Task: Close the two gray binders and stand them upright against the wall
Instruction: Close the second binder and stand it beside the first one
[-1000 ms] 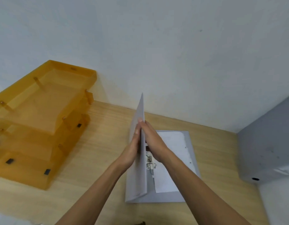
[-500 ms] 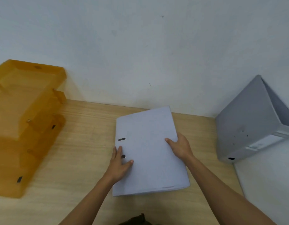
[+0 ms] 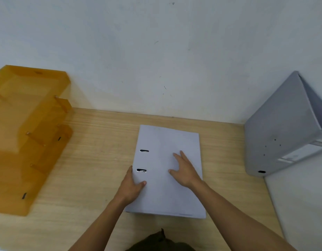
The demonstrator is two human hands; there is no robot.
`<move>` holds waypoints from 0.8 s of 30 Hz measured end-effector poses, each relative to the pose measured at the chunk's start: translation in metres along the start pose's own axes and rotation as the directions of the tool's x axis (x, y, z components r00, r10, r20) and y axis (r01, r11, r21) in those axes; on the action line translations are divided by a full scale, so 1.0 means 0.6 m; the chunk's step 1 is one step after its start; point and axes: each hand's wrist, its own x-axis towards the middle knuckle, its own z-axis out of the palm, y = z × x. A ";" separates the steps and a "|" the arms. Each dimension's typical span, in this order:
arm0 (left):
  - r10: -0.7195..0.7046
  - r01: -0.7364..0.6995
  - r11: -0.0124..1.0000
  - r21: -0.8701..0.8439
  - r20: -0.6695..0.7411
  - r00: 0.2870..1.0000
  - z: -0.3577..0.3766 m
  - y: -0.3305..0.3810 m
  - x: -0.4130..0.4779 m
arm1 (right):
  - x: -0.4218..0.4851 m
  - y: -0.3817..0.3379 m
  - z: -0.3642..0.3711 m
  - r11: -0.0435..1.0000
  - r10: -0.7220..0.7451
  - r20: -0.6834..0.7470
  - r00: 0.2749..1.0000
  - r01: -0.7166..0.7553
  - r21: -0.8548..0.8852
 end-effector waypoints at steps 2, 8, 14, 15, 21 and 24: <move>-0.001 0.001 1.000 0.002 -0.003 1.000 0.001 0.002 -0.001 | 0.002 -0.002 0.014 1.000 -0.005 0.081 0.997 0.008 -0.028; -0.006 0.005 0.999 0.036 0.014 1.000 0.009 0.000 -0.001 | 0.004 0.019 0.030 0.984 0.088 0.283 0.955 -0.039 -0.175; -0.168 0.171 0.978 -0.122 0.041 0.985 0.007 -0.007 0.012 | 0.006 0.017 0.024 0.993 0.122 0.328 0.937 -0.114 -0.044; -0.214 0.217 0.954 -0.206 0.038 0.976 0.005 -0.007 0.014 | 0.005 0.016 0.026 0.991 0.129 0.334 0.934 -0.132 -0.012; -0.399 0.468 0.708 -0.528 0.247 0.883 -0.017 0.008 0.019 | -0.016 -0.007 0.033 0.963 0.182 0.322 0.929 -0.234 0.131; -0.297 0.440 0.678 -0.588 0.329 0.897 -0.010 0.018 0.016 | -0.031 -0.033 0.021 0.929 0.205 0.270 0.941 -0.274 0.250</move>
